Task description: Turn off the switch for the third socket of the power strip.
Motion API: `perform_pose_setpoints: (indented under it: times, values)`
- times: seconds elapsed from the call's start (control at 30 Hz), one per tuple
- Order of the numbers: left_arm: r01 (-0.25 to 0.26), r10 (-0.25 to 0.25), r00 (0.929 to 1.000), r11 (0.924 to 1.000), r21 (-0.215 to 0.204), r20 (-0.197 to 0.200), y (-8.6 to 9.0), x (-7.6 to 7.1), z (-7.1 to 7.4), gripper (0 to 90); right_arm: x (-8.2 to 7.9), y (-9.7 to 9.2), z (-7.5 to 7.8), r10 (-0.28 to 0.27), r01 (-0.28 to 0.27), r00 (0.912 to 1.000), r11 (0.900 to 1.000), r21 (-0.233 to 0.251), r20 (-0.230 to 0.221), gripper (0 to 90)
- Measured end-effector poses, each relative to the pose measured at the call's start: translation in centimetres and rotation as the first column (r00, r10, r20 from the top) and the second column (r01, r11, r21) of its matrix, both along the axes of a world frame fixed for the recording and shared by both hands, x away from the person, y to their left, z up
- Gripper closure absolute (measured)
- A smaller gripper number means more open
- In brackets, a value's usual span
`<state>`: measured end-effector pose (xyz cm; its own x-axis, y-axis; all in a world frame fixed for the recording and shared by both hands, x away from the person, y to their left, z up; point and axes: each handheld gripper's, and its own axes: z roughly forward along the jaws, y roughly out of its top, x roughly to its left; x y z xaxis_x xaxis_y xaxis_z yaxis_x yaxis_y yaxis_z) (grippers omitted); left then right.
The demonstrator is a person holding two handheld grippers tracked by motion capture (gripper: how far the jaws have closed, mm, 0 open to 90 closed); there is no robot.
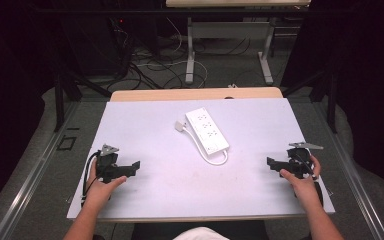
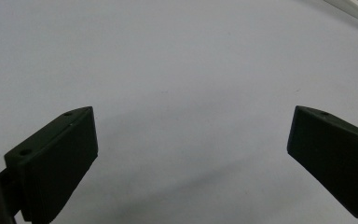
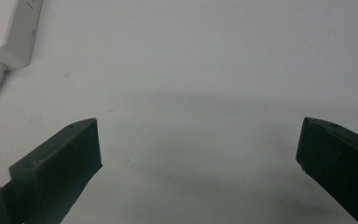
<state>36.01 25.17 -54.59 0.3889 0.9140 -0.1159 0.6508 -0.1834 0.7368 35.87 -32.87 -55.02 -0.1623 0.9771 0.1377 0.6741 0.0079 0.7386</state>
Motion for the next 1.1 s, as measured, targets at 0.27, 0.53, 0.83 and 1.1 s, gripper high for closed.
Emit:
perform_pose_setpoints:
  times: [0.27,0.53,0.83,1.1]
  values:
    - [-0.011,0.011,0.9999,0.9999,0.003,0.008,0.2,-0.1,0.0,1.1,0.0,0.3,0.2,0.0,0.0,1.0,0.9993,-0.036,0.0,0.0]
    - [-0.007,0.007,0.9998,0.9999,0.012,0.019,0.1,-0.3,0.2,1.1,-0.2,0.7,0.5,-0.009,0.009,0.9999,0.9997,-0.023,0.006,0.0]
    - [-0.008,0.007,0.9998,0.9998,0.016,0.02,0.2,-0.3,0.2,1.1,-0.4,1.4,0.9,0.038,-0.038,0.9992,0.999,-0.024,0.007,0.0]
    - [-0.002,0.002,0.9999,0.9997,0.023,0.016,0.1,-0.4,0.2,1.1,-0.5,2.0,0.9,0.082,-0.083,0.9966,0.9958,-0.04,-0.006,0.0]
